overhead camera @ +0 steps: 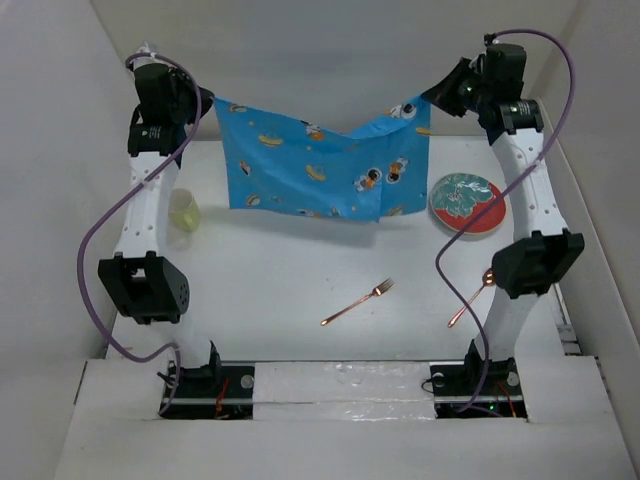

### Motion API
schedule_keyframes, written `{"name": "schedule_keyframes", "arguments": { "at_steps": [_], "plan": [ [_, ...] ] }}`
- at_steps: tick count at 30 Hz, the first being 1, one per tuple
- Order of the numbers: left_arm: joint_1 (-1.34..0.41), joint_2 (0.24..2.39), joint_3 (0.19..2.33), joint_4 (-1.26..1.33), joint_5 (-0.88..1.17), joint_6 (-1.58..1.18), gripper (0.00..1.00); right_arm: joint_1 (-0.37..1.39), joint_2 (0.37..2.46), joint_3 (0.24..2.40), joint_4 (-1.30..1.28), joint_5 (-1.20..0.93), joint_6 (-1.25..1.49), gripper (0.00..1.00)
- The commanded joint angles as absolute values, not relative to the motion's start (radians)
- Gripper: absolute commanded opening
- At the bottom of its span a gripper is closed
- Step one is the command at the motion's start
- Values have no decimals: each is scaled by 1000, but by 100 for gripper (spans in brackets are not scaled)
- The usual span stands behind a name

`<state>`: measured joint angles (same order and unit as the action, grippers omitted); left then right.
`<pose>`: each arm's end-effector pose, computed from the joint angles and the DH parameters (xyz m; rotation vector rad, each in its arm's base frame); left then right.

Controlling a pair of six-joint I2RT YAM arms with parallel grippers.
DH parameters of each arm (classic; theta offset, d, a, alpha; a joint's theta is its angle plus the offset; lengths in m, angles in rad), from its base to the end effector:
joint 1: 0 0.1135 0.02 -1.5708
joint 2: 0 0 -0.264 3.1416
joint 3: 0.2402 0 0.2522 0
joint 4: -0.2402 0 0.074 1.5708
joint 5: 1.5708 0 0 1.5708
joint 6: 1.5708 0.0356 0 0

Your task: Set the dinner table for one person

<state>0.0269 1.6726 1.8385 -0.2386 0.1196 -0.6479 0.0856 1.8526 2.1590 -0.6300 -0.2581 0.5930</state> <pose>0.3875 0.0062 0.4678 -0.4655 1.6081 -0.5702 0.4094 0.0442 0.4637 0.3112 1.9207 0.7009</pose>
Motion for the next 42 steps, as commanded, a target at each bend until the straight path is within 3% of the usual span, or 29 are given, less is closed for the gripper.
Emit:
{"name": "schedule_keyframes", "arguments": {
  "at_steps": [1,4,7,13,18,27,42],
  "plan": [
    [40,1629,2002,-144,153,-712,0,52,1864,2370,-557,-398,704,0],
    [49,1588,1999,-121,153,-712,0,41,1844,2337,-488,-514,785,0],
    [61,1527,1880,-95,167,-706,0,31,1722,2060,-376,-558,819,0],
    [83,1299,1341,-8,178,-692,0,9,1539,1439,-307,-545,770,0],
    [83,1215,964,-8,178,-670,0,-9,1552,1119,-287,-479,695,0],
    [83,1269,787,-66,158,-578,0,-46,1637,1051,-353,-422,586,0],
    [83,1114,646,-227,74,-515,0,-94,1464,867,-417,-413,523,0]
  ]
}}
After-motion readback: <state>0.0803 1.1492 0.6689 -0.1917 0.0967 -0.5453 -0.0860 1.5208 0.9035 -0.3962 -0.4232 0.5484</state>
